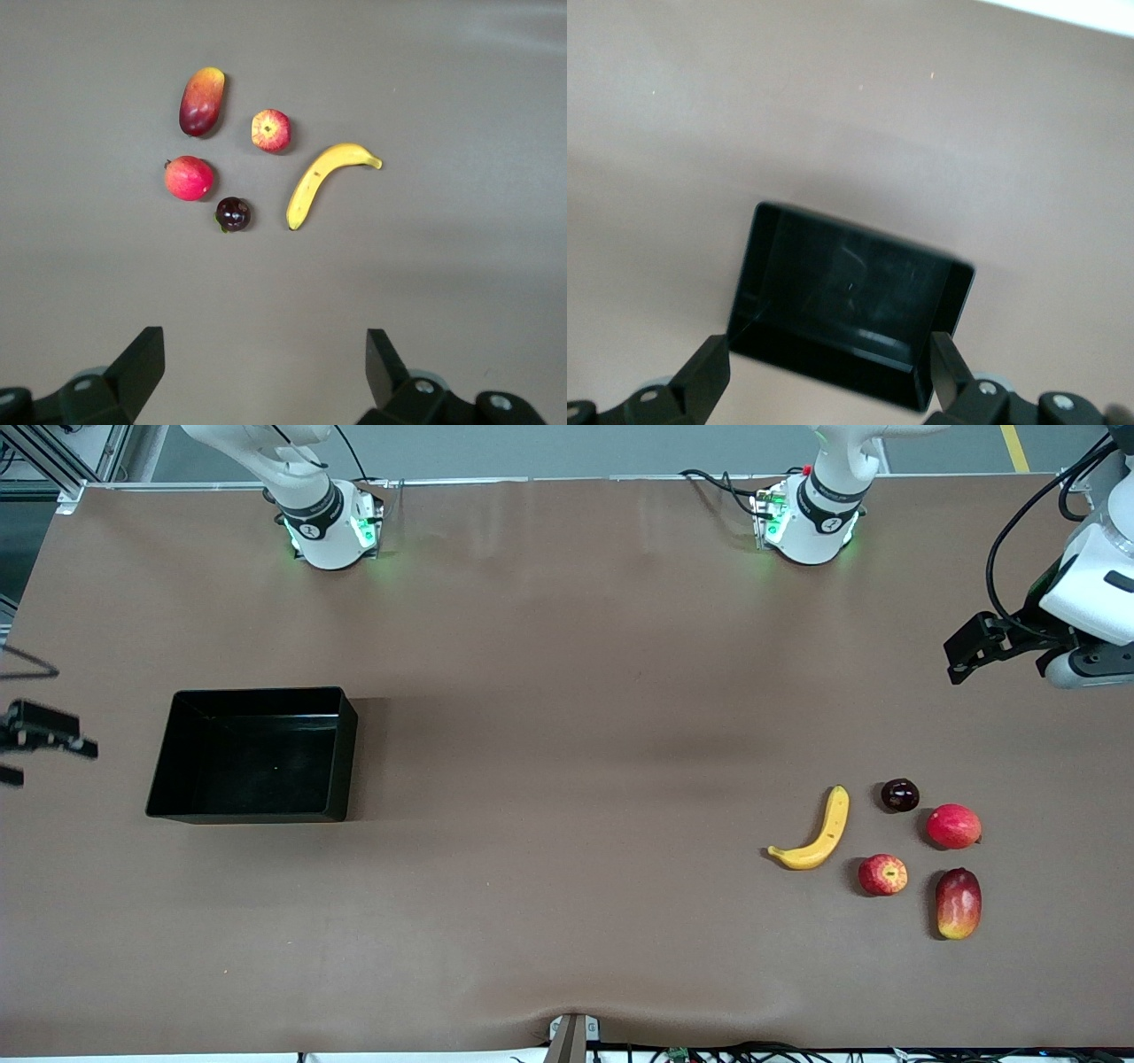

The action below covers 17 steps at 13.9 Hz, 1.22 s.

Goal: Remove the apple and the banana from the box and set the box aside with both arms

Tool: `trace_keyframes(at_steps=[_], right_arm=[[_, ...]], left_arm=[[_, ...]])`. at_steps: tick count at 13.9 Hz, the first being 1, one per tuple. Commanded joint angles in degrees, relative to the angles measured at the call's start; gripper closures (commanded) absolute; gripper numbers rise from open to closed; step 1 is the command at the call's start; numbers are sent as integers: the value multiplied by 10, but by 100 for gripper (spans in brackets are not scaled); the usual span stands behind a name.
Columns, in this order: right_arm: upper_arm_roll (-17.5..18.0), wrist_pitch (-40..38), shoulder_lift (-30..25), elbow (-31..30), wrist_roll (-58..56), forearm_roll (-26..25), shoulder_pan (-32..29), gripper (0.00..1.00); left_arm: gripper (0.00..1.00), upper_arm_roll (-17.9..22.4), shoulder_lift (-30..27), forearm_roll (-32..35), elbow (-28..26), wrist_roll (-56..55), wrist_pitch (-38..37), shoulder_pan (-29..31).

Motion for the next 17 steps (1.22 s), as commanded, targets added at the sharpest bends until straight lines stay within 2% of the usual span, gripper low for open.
trace_keyframes(at_steps=[1, 3, 6, 8, 11, 12, 15, 17], right_arm=[[-9, -24, -66, -70, 31, -21, 21, 0], [-8, -19, -120, -132, 33, -22, 22, 0], [-1, -29, -172, -179, 96, -36, 21, 0], [14, -23, -197, -212, 119, -56, 14, 0], [65, 13, -231, -266, 123, -96, -9, 0], [71, 20, -246, -282, 123, -96, -14, 0], [71, 31, -244, -284, 119, -95, -28, 0], [72, 33, -237, -263, 118, -90, -42, 0]], left_arm=[[0, 1, -16, -12, -13, 11, -7, -5], [0, -5, -29, -12, -35, 10, -4, -4], [0, -4, -46, -50, -60, 11, 4, 1], [0, -4, -46, -52, -57, 13, 4, 1], [0, -4, -47, -51, -59, 13, -2, 0], [0, -4, -46, -51, -59, 13, -2, 0], [0, -4, -46, -45, -63, 35, 0, 0], [0, -4, -46, -45, -63, 41, 1, 0]])
